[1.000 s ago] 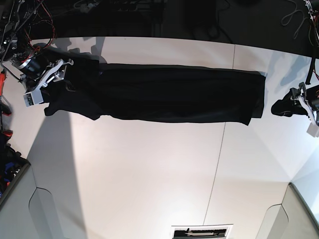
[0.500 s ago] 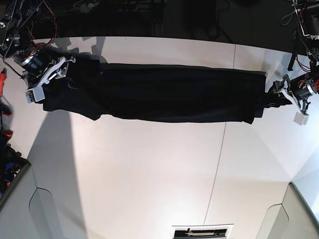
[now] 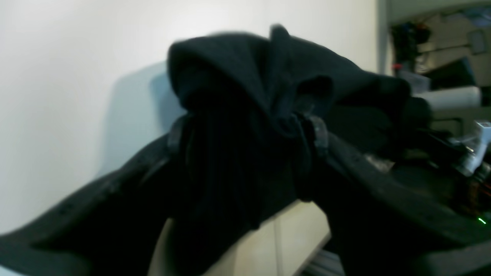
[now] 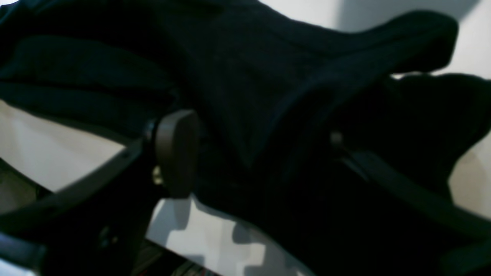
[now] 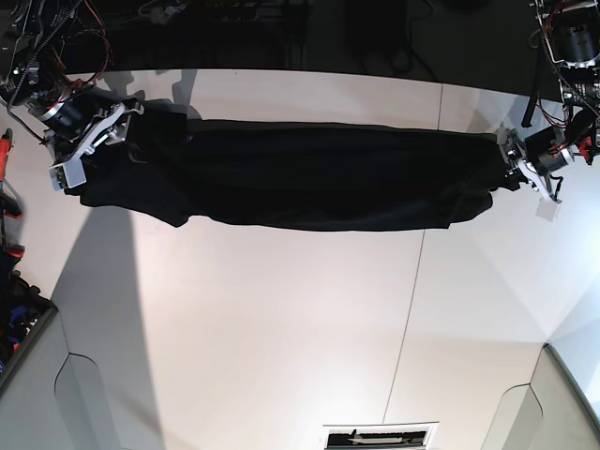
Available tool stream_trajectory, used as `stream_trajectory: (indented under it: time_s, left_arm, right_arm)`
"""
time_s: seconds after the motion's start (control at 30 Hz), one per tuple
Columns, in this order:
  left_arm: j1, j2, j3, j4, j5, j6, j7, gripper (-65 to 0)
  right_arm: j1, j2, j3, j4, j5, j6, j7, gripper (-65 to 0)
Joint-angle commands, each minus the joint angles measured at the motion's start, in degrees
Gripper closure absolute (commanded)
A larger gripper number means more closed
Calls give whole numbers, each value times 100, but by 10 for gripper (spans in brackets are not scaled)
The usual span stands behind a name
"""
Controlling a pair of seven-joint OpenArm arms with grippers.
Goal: Layout the t-shirt on the table in an organized manner, then fold the t-shirt properly
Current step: 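Hold the folded strip with both grippers and stretch it straight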
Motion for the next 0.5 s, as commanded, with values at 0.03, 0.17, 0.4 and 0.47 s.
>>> stream_trajectory:
  time_s: [0.03,0.17,0.4,0.47]
  left_arm:
    - [-28,-92,-7,37,-205,16,269,-375]
    - [-31,-92,-7,39,-240,16,323,-373]
    - [-46,-103,-9,50,-245,16,321,0]
    - [-66,-146,-9,155,-232,16,323,0]
  right_arm:
    - [26,79,37,85,111,0,131,-407]
    - [28,79,37,85,114,-2,136,-407]
    - [28,79,37,85,114,-2,269,-407]
    - [31,79,37,85,136,-4,286,-407]
